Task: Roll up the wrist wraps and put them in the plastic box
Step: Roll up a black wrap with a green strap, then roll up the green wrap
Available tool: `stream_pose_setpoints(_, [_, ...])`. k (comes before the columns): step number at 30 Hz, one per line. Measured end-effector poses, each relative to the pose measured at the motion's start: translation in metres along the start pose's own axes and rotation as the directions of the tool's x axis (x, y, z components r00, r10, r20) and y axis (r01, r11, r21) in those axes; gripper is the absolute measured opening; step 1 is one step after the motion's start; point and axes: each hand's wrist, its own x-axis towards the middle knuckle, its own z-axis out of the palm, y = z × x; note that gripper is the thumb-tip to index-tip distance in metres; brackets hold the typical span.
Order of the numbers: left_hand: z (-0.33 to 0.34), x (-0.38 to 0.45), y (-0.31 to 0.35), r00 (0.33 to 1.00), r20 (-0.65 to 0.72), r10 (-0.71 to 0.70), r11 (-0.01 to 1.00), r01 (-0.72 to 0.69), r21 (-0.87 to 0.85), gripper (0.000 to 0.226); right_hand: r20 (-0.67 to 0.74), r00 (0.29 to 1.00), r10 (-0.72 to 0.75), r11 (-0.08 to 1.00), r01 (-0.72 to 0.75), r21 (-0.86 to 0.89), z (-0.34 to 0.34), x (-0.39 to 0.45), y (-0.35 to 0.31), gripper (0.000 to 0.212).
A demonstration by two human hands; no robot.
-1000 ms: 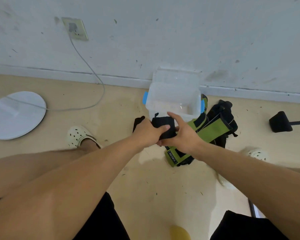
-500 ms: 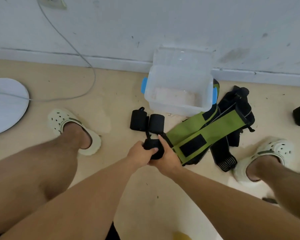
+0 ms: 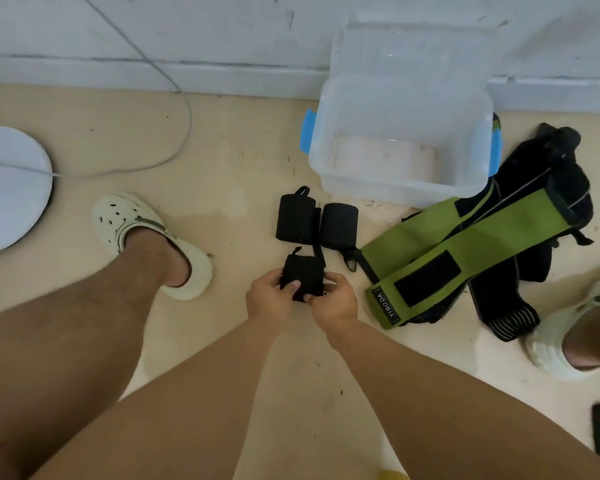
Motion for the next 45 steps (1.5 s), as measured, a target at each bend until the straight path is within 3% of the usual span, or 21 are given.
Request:
stream_pose_setpoints(4, [0.012,0.008,0.014,0.994,-0.094,-0.060,0.995,0.052,-0.088,0.039,-0.044,0.999,-0.020,1.000,0.021,0.015,0.008,0.015,-0.009,0.060])
stream_pose_setpoints(9, [0.013,0.014,0.016,0.981,-0.168,-0.098,0.993,0.084,-0.088,0.037,0.016,0.999,-0.037,0.999,0.037,0.018,0.005,0.022,-0.020,0.061])
stream_pose_setpoints(16, [0.006,0.025,0.015,0.991,-0.091,-0.096,0.994,0.101,0.051,0.041,0.012,0.998,-0.064,0.996,0.064,-0.054,0.003,0.026,-0.020,0.057])
stream_pose_setpoints(22, [0.005,0.023,0.022,0.990,-0.090,-0.106,0.994,0.109,0.027,0.044,0.016,0.996,-0.088,0.993,0.089,-0.073,0.002,0.023,-0.019,0.060])
stream_pose_setpoints(26, [0.013,0.010,0.029,0.986,-0.166,0.012,0.997,0.001,0.079,0.056,0.020,0.995,-0.097,0.989,0.099,-0.111,-0.008,0.018,-0.022,0.059])
stream_pose_setpoints(30, [0.016,-0.006,0.036,0.946,-0.243,0.214,0.969,-0.175,0.172,0.041,-0.057,0.993,-0.106,0.992,0.102,-0.073,-0.028,0.019,-0.021,0.049])
stream_pose_setpoints(32, [0.019,-0.014,0.038,0.931,-0.205,0.302,0.945,-0.263,0.196,0.028,-0.111,0.988,-0.104,0.994,0.099,-0.050,-0.040,0.021,-0.019,0.042])
stream_pose_setpoints(35, [0.029,-0.022,0.038,0.952,0.014,0.305,0.937,-0.303,0.172,0.019,-0.176,0.975,-0.136,0.985,0.115,-0.126,-0.060,0.021,-0.011,0.037])
stream_pose_setpoints(37, [0.038,-0.026,0.037,0.946,0.154,0.286,0.931,-0.312,0.191,0.020,-0.143,0.963,-0.227,0.917,0.162,-0.363,-0.075,0.016,-0.002,0.046])
stream_pose_setpoints(40, [0.048,-0.029,0.036,0.943,0.255,0.215,0.941,-0.270,0.205,0.024,0.044,0.933,-0.357,0.587,0.261,-0.767,-0.095,0.012,0.014,0.069])
stream_pose_setpoints(41, [0.052,-0.028,0.034,0.941,0.284,0.183,0.942,-0.251,0.222,0.027,0.093,0.929,-0.357,0.508,0.277,-0.816,-0.100,0.010,0.019,0.073])
stream_pose_setpoints(45, [0.061,-0.026,0.033,0.927,0.366,0.076,0.954,-0.175,0.245,0.041,0.155,0.931,-0.330,0.381,0.281,-0.881,-0.113,0.010,0.035,0.081])
